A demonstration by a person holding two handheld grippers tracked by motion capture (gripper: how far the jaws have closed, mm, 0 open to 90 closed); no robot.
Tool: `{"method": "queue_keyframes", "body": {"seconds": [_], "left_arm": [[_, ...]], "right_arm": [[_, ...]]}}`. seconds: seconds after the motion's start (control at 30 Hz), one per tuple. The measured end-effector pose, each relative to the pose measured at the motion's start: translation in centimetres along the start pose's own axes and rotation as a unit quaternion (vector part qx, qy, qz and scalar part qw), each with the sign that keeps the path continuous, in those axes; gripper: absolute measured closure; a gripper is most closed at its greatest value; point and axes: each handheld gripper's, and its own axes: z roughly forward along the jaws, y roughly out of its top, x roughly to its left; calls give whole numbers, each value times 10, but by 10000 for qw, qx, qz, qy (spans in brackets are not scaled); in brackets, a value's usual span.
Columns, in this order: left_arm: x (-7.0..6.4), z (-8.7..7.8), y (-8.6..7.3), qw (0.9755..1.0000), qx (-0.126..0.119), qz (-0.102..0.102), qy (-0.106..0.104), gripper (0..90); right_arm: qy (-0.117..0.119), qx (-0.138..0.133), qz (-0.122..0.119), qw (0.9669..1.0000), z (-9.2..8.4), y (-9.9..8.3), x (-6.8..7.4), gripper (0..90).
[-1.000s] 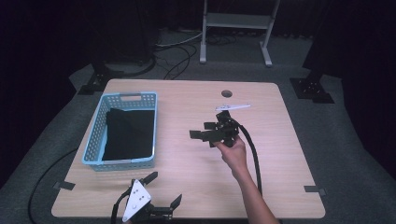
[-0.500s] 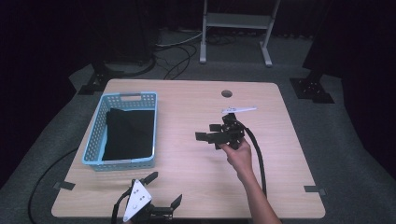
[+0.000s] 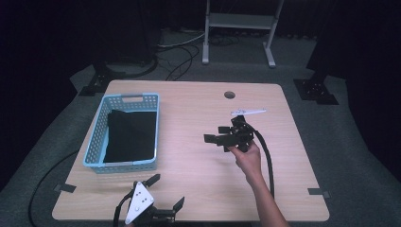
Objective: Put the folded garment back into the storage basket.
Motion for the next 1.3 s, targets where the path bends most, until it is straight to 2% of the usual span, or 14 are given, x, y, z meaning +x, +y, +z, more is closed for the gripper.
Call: {"method": "queue_keyframes", "body": {"seconds": [0.77, 1.0, 1.3], "left_arm": [[0, 0, 0, 10000, 9, -7, 7, 0], [-1, 1, 0, 10000, 22, -13, -6, 0], [0, 0, 0, 10000, 7, -14, 15, 0]], "right_arm": [[-209, -38, -2, 9998, -17, -7, -10, 119], [-248, -75, 99, 9996, -22, -15, -16, 119], [-398, 15, 78, 9992, -30, -17, -19, 119]]}}
